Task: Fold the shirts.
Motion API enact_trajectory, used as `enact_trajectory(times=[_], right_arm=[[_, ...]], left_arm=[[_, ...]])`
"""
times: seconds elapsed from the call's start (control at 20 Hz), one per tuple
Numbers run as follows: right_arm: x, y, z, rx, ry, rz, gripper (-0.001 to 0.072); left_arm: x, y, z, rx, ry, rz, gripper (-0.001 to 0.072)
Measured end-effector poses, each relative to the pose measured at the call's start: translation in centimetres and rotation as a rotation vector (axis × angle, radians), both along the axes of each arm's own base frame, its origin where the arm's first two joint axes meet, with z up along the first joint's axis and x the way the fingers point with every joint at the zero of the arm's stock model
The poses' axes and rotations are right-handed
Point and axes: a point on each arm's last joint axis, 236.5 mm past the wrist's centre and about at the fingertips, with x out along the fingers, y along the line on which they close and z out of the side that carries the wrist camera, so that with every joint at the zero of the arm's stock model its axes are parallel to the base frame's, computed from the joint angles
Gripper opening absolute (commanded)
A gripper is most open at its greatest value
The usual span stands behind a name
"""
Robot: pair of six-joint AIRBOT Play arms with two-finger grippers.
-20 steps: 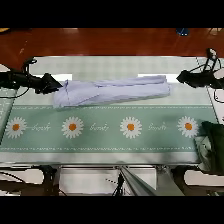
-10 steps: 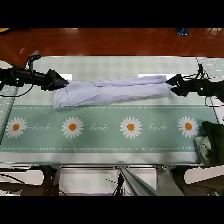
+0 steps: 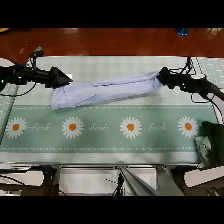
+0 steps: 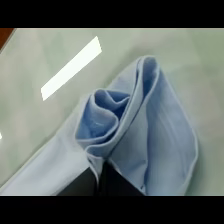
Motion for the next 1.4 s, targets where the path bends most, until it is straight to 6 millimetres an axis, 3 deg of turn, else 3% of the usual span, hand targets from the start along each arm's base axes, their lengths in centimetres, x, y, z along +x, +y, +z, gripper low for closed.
enact_trajectory(times=[0.05,0.15,0.2,0.3,0.5,0.65,1.0,1.4], right_arm=[[-0.1,0.2,1.2,-0.024,-0.027,0.022,0.0010],[-0.7,0.8,4.1,-0.085,-0.079,0.089,0.0010],[-1.2,1.0,5.6,-0.117,-0.103,0.119,0.0010],[-2.4,1.1,8.7,-0.177,-0.142,0.169,0.0010],[-6.2,1.8,14.3,-0.260,-0.182,0.255,0.0010],[-9.3,1.9,17.6,-0.310,-0.190,0.292,0.0010],[-15.7,1.8,23.4,-0.388,-0.218,0.311,0.0010],[-21.7,2.6,28.1,-0.387,-0.274,0.303,0.0010]], left_arm=[[-0.1,-0.2,0.1,-0.003,0.001,-0.004,0.0234],[-0.3,-0.8,0.3,-0.011,-0.001,-0.018,0.0224],[-0.5,-1.3,0.4,-0.013,-0.001,-0.030,0.0175],[-0.8,-2.9,0.8,-0.030,-0.006,-0.058,0.0175],[-1.3,-7.7,1.9,-0.077,-0.032,-0.117,0.0037],[-2.1,-11.8,2.2,-0.088,-0.055,-0.166,0.0028],[-6.3,-20.7,1.4,-0.088,-0.065,-0.319,0.0027],[-11.4,-28.5,-1.6,-0.075,-0.020,-0.420,0.0026]])
